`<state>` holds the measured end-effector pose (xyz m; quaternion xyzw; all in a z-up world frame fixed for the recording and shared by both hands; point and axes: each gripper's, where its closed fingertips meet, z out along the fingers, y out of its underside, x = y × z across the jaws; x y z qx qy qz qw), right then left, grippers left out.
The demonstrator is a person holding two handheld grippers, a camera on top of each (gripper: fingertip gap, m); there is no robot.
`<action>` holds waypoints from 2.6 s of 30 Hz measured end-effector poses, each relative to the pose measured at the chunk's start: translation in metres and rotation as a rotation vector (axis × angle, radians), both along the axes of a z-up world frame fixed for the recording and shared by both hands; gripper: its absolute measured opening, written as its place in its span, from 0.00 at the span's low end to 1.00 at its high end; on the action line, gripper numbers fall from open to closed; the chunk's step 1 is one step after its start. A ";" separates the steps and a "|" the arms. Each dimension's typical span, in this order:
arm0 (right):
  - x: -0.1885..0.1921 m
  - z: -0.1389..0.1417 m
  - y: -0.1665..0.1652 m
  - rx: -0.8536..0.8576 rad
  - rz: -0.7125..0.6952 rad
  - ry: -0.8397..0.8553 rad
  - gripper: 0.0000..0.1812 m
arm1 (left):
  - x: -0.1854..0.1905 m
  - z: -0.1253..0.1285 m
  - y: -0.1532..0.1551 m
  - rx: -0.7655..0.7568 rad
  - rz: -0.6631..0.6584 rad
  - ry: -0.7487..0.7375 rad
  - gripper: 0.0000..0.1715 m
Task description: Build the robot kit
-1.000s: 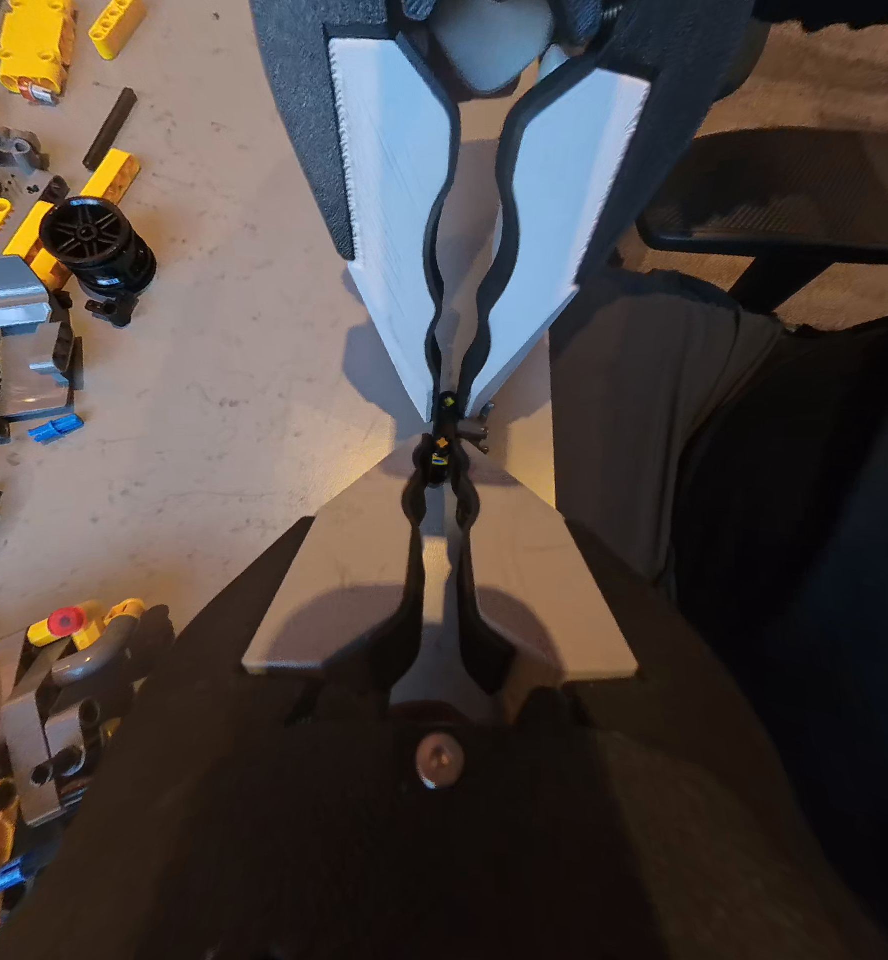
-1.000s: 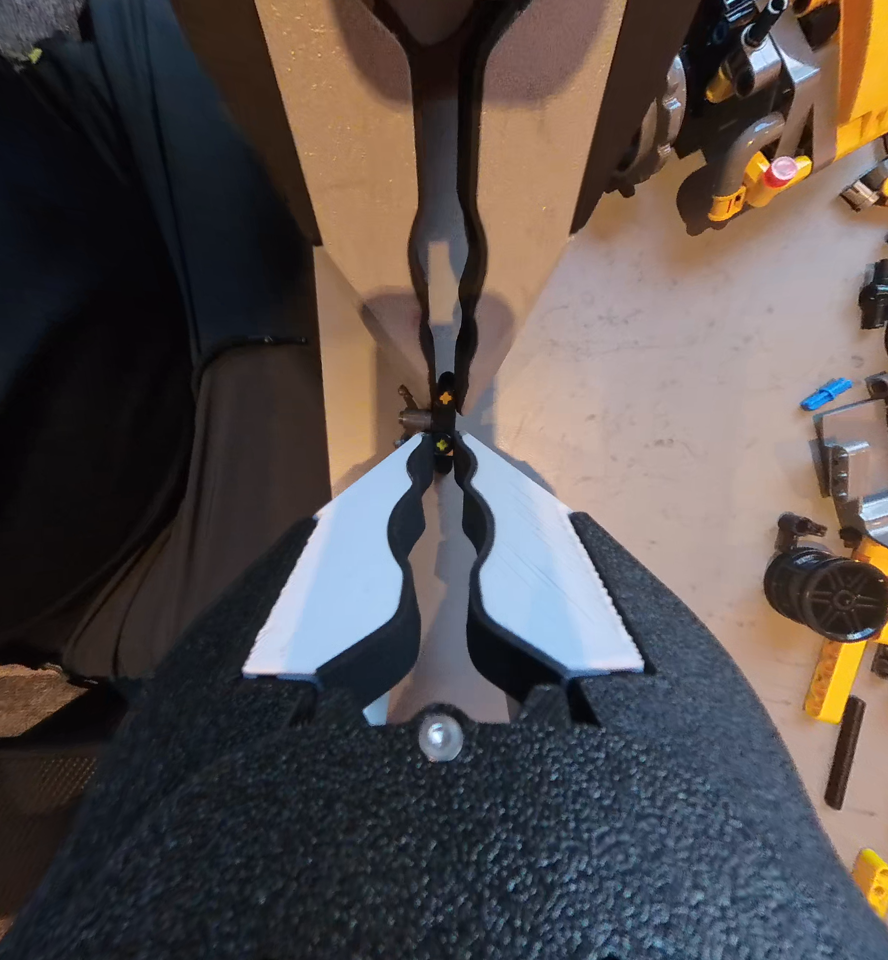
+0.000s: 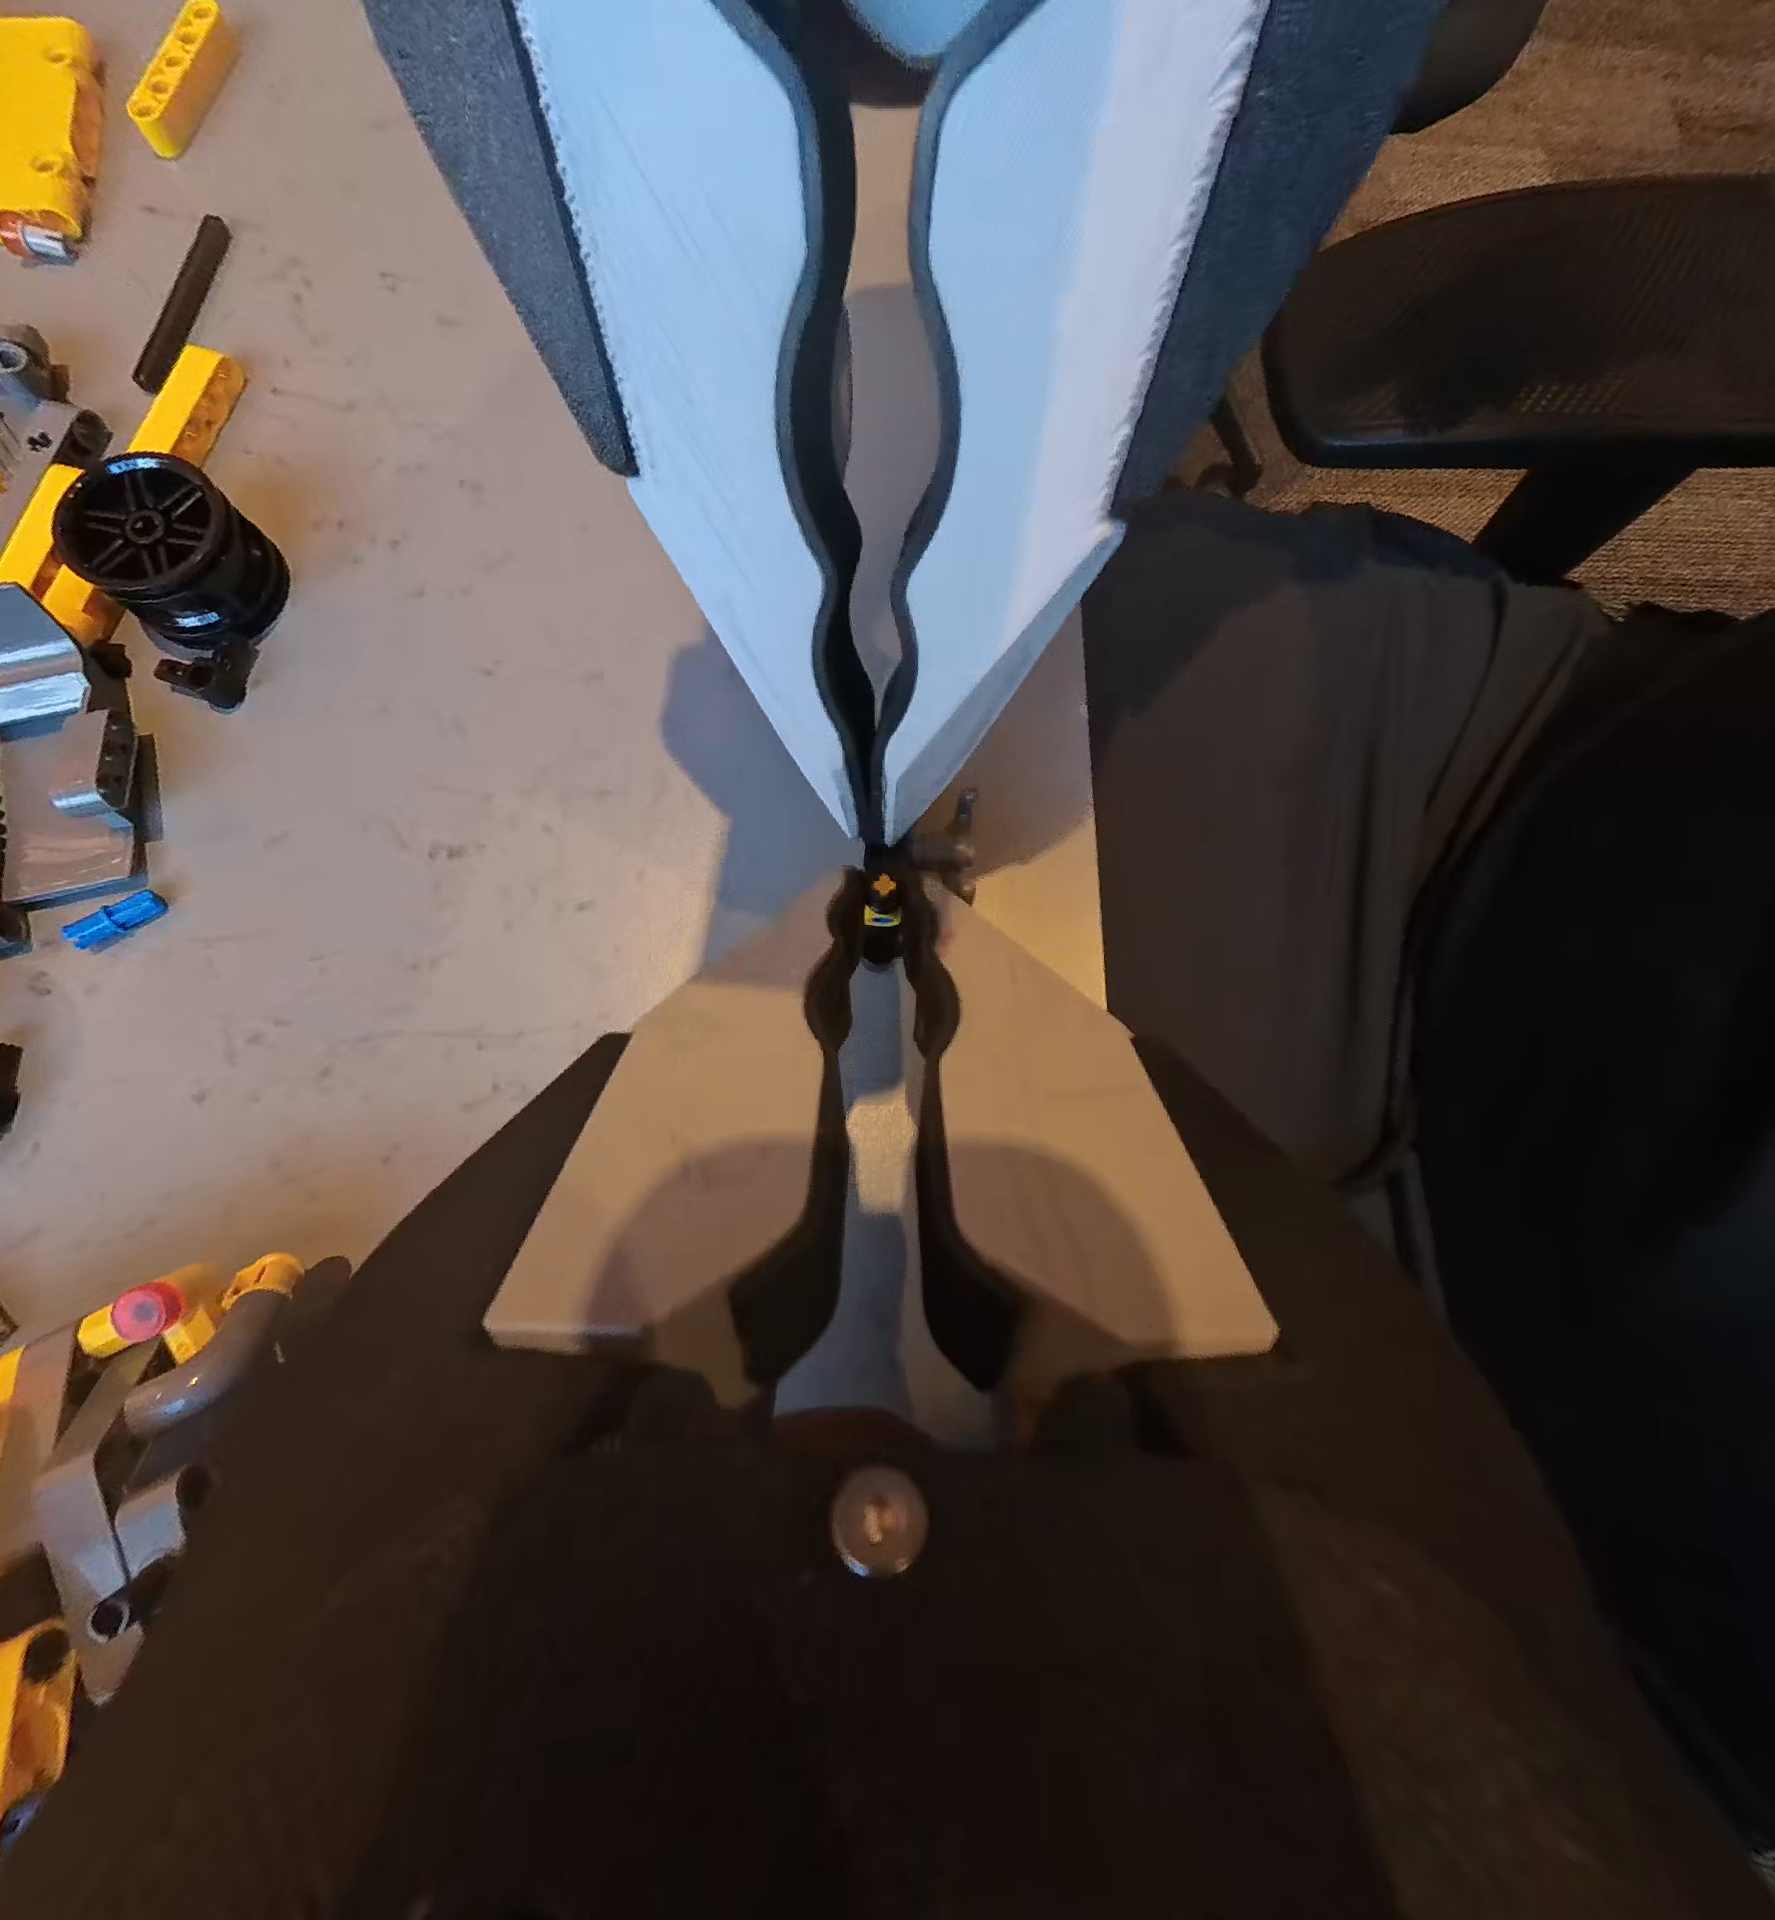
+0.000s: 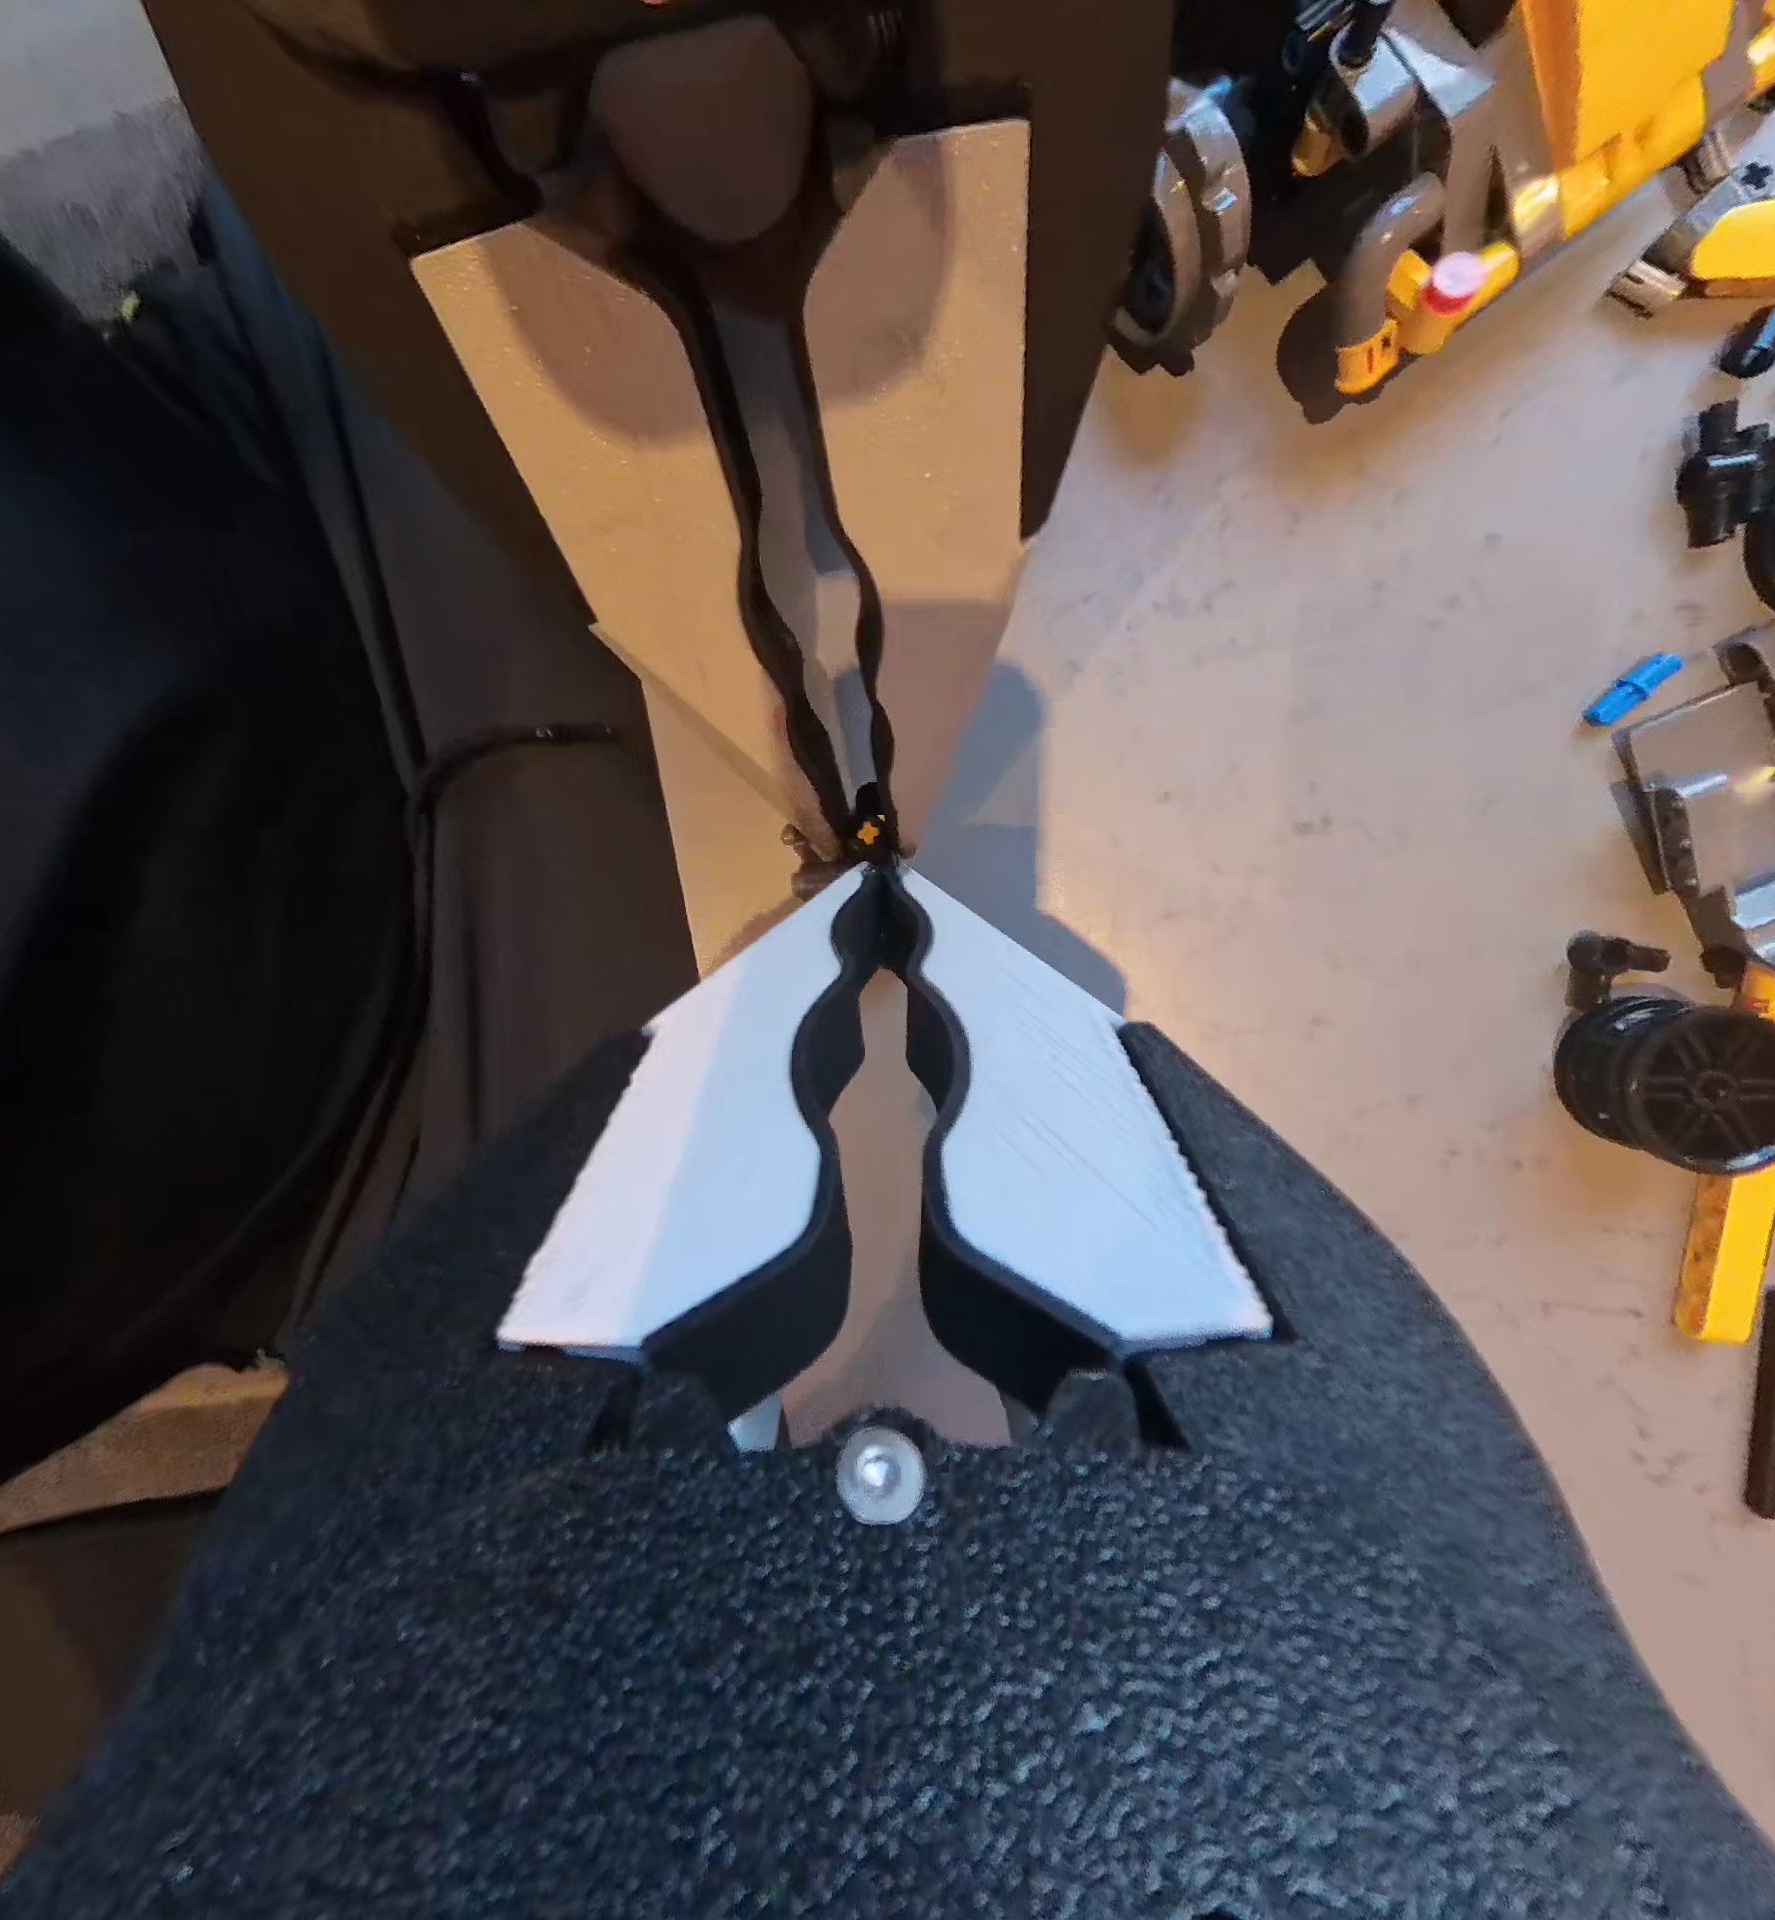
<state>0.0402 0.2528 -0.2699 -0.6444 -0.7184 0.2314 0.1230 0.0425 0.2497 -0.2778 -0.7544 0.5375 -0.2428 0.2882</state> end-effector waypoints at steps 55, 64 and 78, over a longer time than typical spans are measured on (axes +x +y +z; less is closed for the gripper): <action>-0.003 -0.006 0.016 0.087 -0.148 0.336 0.14 | -0.022 0.002 0.012 0.011 0.124 0.035 0.13; -0.017 -0.009 0.011 0.046 -0.106 0.371 0.27 | -0.018 0.002 0.013 0.010 0.113 0.004 0.12; -0.029 -0.019 0.011 0.112 -0.076 0.318 0.16 | -0.020 0.002 0.016 0.037 0.117 0.005 0.10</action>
